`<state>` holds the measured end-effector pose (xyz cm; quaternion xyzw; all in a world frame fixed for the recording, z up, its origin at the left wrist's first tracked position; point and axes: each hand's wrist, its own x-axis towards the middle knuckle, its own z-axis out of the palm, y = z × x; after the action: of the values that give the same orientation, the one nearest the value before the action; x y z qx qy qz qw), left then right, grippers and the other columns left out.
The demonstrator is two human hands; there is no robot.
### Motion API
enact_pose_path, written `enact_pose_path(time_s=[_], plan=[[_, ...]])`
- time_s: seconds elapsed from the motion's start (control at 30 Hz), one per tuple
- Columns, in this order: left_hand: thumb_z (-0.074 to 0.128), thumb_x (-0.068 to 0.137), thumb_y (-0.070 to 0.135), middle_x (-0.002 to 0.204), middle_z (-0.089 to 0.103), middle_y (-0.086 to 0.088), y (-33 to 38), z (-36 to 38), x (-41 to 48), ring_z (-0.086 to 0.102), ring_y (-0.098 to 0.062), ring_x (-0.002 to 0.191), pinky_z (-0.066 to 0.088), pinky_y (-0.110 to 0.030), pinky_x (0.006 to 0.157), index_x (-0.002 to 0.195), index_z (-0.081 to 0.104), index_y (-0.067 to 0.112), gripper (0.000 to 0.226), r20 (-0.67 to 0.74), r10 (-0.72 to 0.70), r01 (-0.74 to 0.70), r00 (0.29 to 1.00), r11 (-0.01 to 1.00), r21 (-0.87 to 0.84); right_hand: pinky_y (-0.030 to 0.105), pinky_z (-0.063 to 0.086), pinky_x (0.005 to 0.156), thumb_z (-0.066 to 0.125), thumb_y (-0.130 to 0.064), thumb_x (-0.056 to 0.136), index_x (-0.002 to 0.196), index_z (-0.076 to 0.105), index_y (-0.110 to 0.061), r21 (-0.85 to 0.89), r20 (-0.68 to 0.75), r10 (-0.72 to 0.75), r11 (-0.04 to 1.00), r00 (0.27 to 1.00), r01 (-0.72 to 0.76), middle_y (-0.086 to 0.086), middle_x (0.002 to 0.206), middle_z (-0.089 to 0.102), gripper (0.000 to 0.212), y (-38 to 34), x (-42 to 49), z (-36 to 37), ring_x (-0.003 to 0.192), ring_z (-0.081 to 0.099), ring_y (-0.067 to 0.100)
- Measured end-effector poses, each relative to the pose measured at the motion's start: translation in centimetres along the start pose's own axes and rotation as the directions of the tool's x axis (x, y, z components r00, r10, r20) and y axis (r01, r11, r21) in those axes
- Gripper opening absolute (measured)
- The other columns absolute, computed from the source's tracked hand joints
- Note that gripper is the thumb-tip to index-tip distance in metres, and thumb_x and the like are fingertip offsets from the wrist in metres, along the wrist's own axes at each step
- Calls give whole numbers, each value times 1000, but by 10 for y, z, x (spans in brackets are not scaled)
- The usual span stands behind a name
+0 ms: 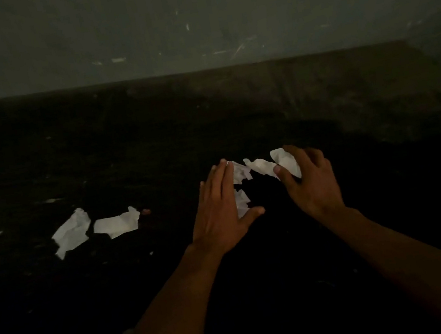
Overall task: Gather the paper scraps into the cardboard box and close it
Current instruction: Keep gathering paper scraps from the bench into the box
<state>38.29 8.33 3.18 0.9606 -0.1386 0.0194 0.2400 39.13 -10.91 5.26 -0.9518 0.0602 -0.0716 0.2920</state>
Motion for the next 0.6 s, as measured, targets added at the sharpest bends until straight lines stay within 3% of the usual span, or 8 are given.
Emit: enact_pose_path(time_s=[0.17,0.3,0.4,0.47,0.53,0.6], plan=[[66,58,76,155,-21,10,-29,15,35,-22,-9,138,-8,-41,111,146,-18,29,131,123,64,-66,990,998,13,61,19,112,35,-76,83,141,17,-56,-162,101,33,987,994,-16,1,159,13,65,11,40,25,144,13,31],[60,58,82,153,-26,12,-47,29,59,-27,-7,135,-11,-40,109,146,-20,28,131,235,109,-119,966,993,27,64,3,110,31,-83,77,138,7,-64,-241,217,71,970,974,-17,-6,160,-4,68,22,68,46,146,-2,33],[54,70,77,157,-12,9,-53,38,70,-18,-8,141,-8,-38,112,150,-3,22,113,290,117,-135,950,990,43,62,4,112,29,-82,79,138,15,-63,-267,278,49,963,959,29,-5,160,1,63,30,83,61,146,1,32],[53,80,68,157,8,3,-50,44,70,-2,-13,143,1,-31,112,149,15,17,94,240,125,-128,963,992,-5,58,12,113,30,-77,84,138,27,-56,-329,277,14,941,961,82,-2,158,13,58,34,85,70,144,11,31],[53,87,57,149,27,0,-44,48,69,16,-16,138,15,-23,107,141,33,18,70,133,108,-104,985,994,-40,53,22,110,38,-67,89,134,41,-46,-317,208,-30,943,978,96,1,152,28,49,36,82,76,139,24,30],[52,91,49,140,36,0,-38,50,70,28,-17,129,24,-23,101,132,41,18,52,89,72,-70,993,997,-25,45,31,103,51,-51,92,124,54,-33,-188,101,-68,978,993,86,4,139,45,38,37,79,80,128,37,28]])
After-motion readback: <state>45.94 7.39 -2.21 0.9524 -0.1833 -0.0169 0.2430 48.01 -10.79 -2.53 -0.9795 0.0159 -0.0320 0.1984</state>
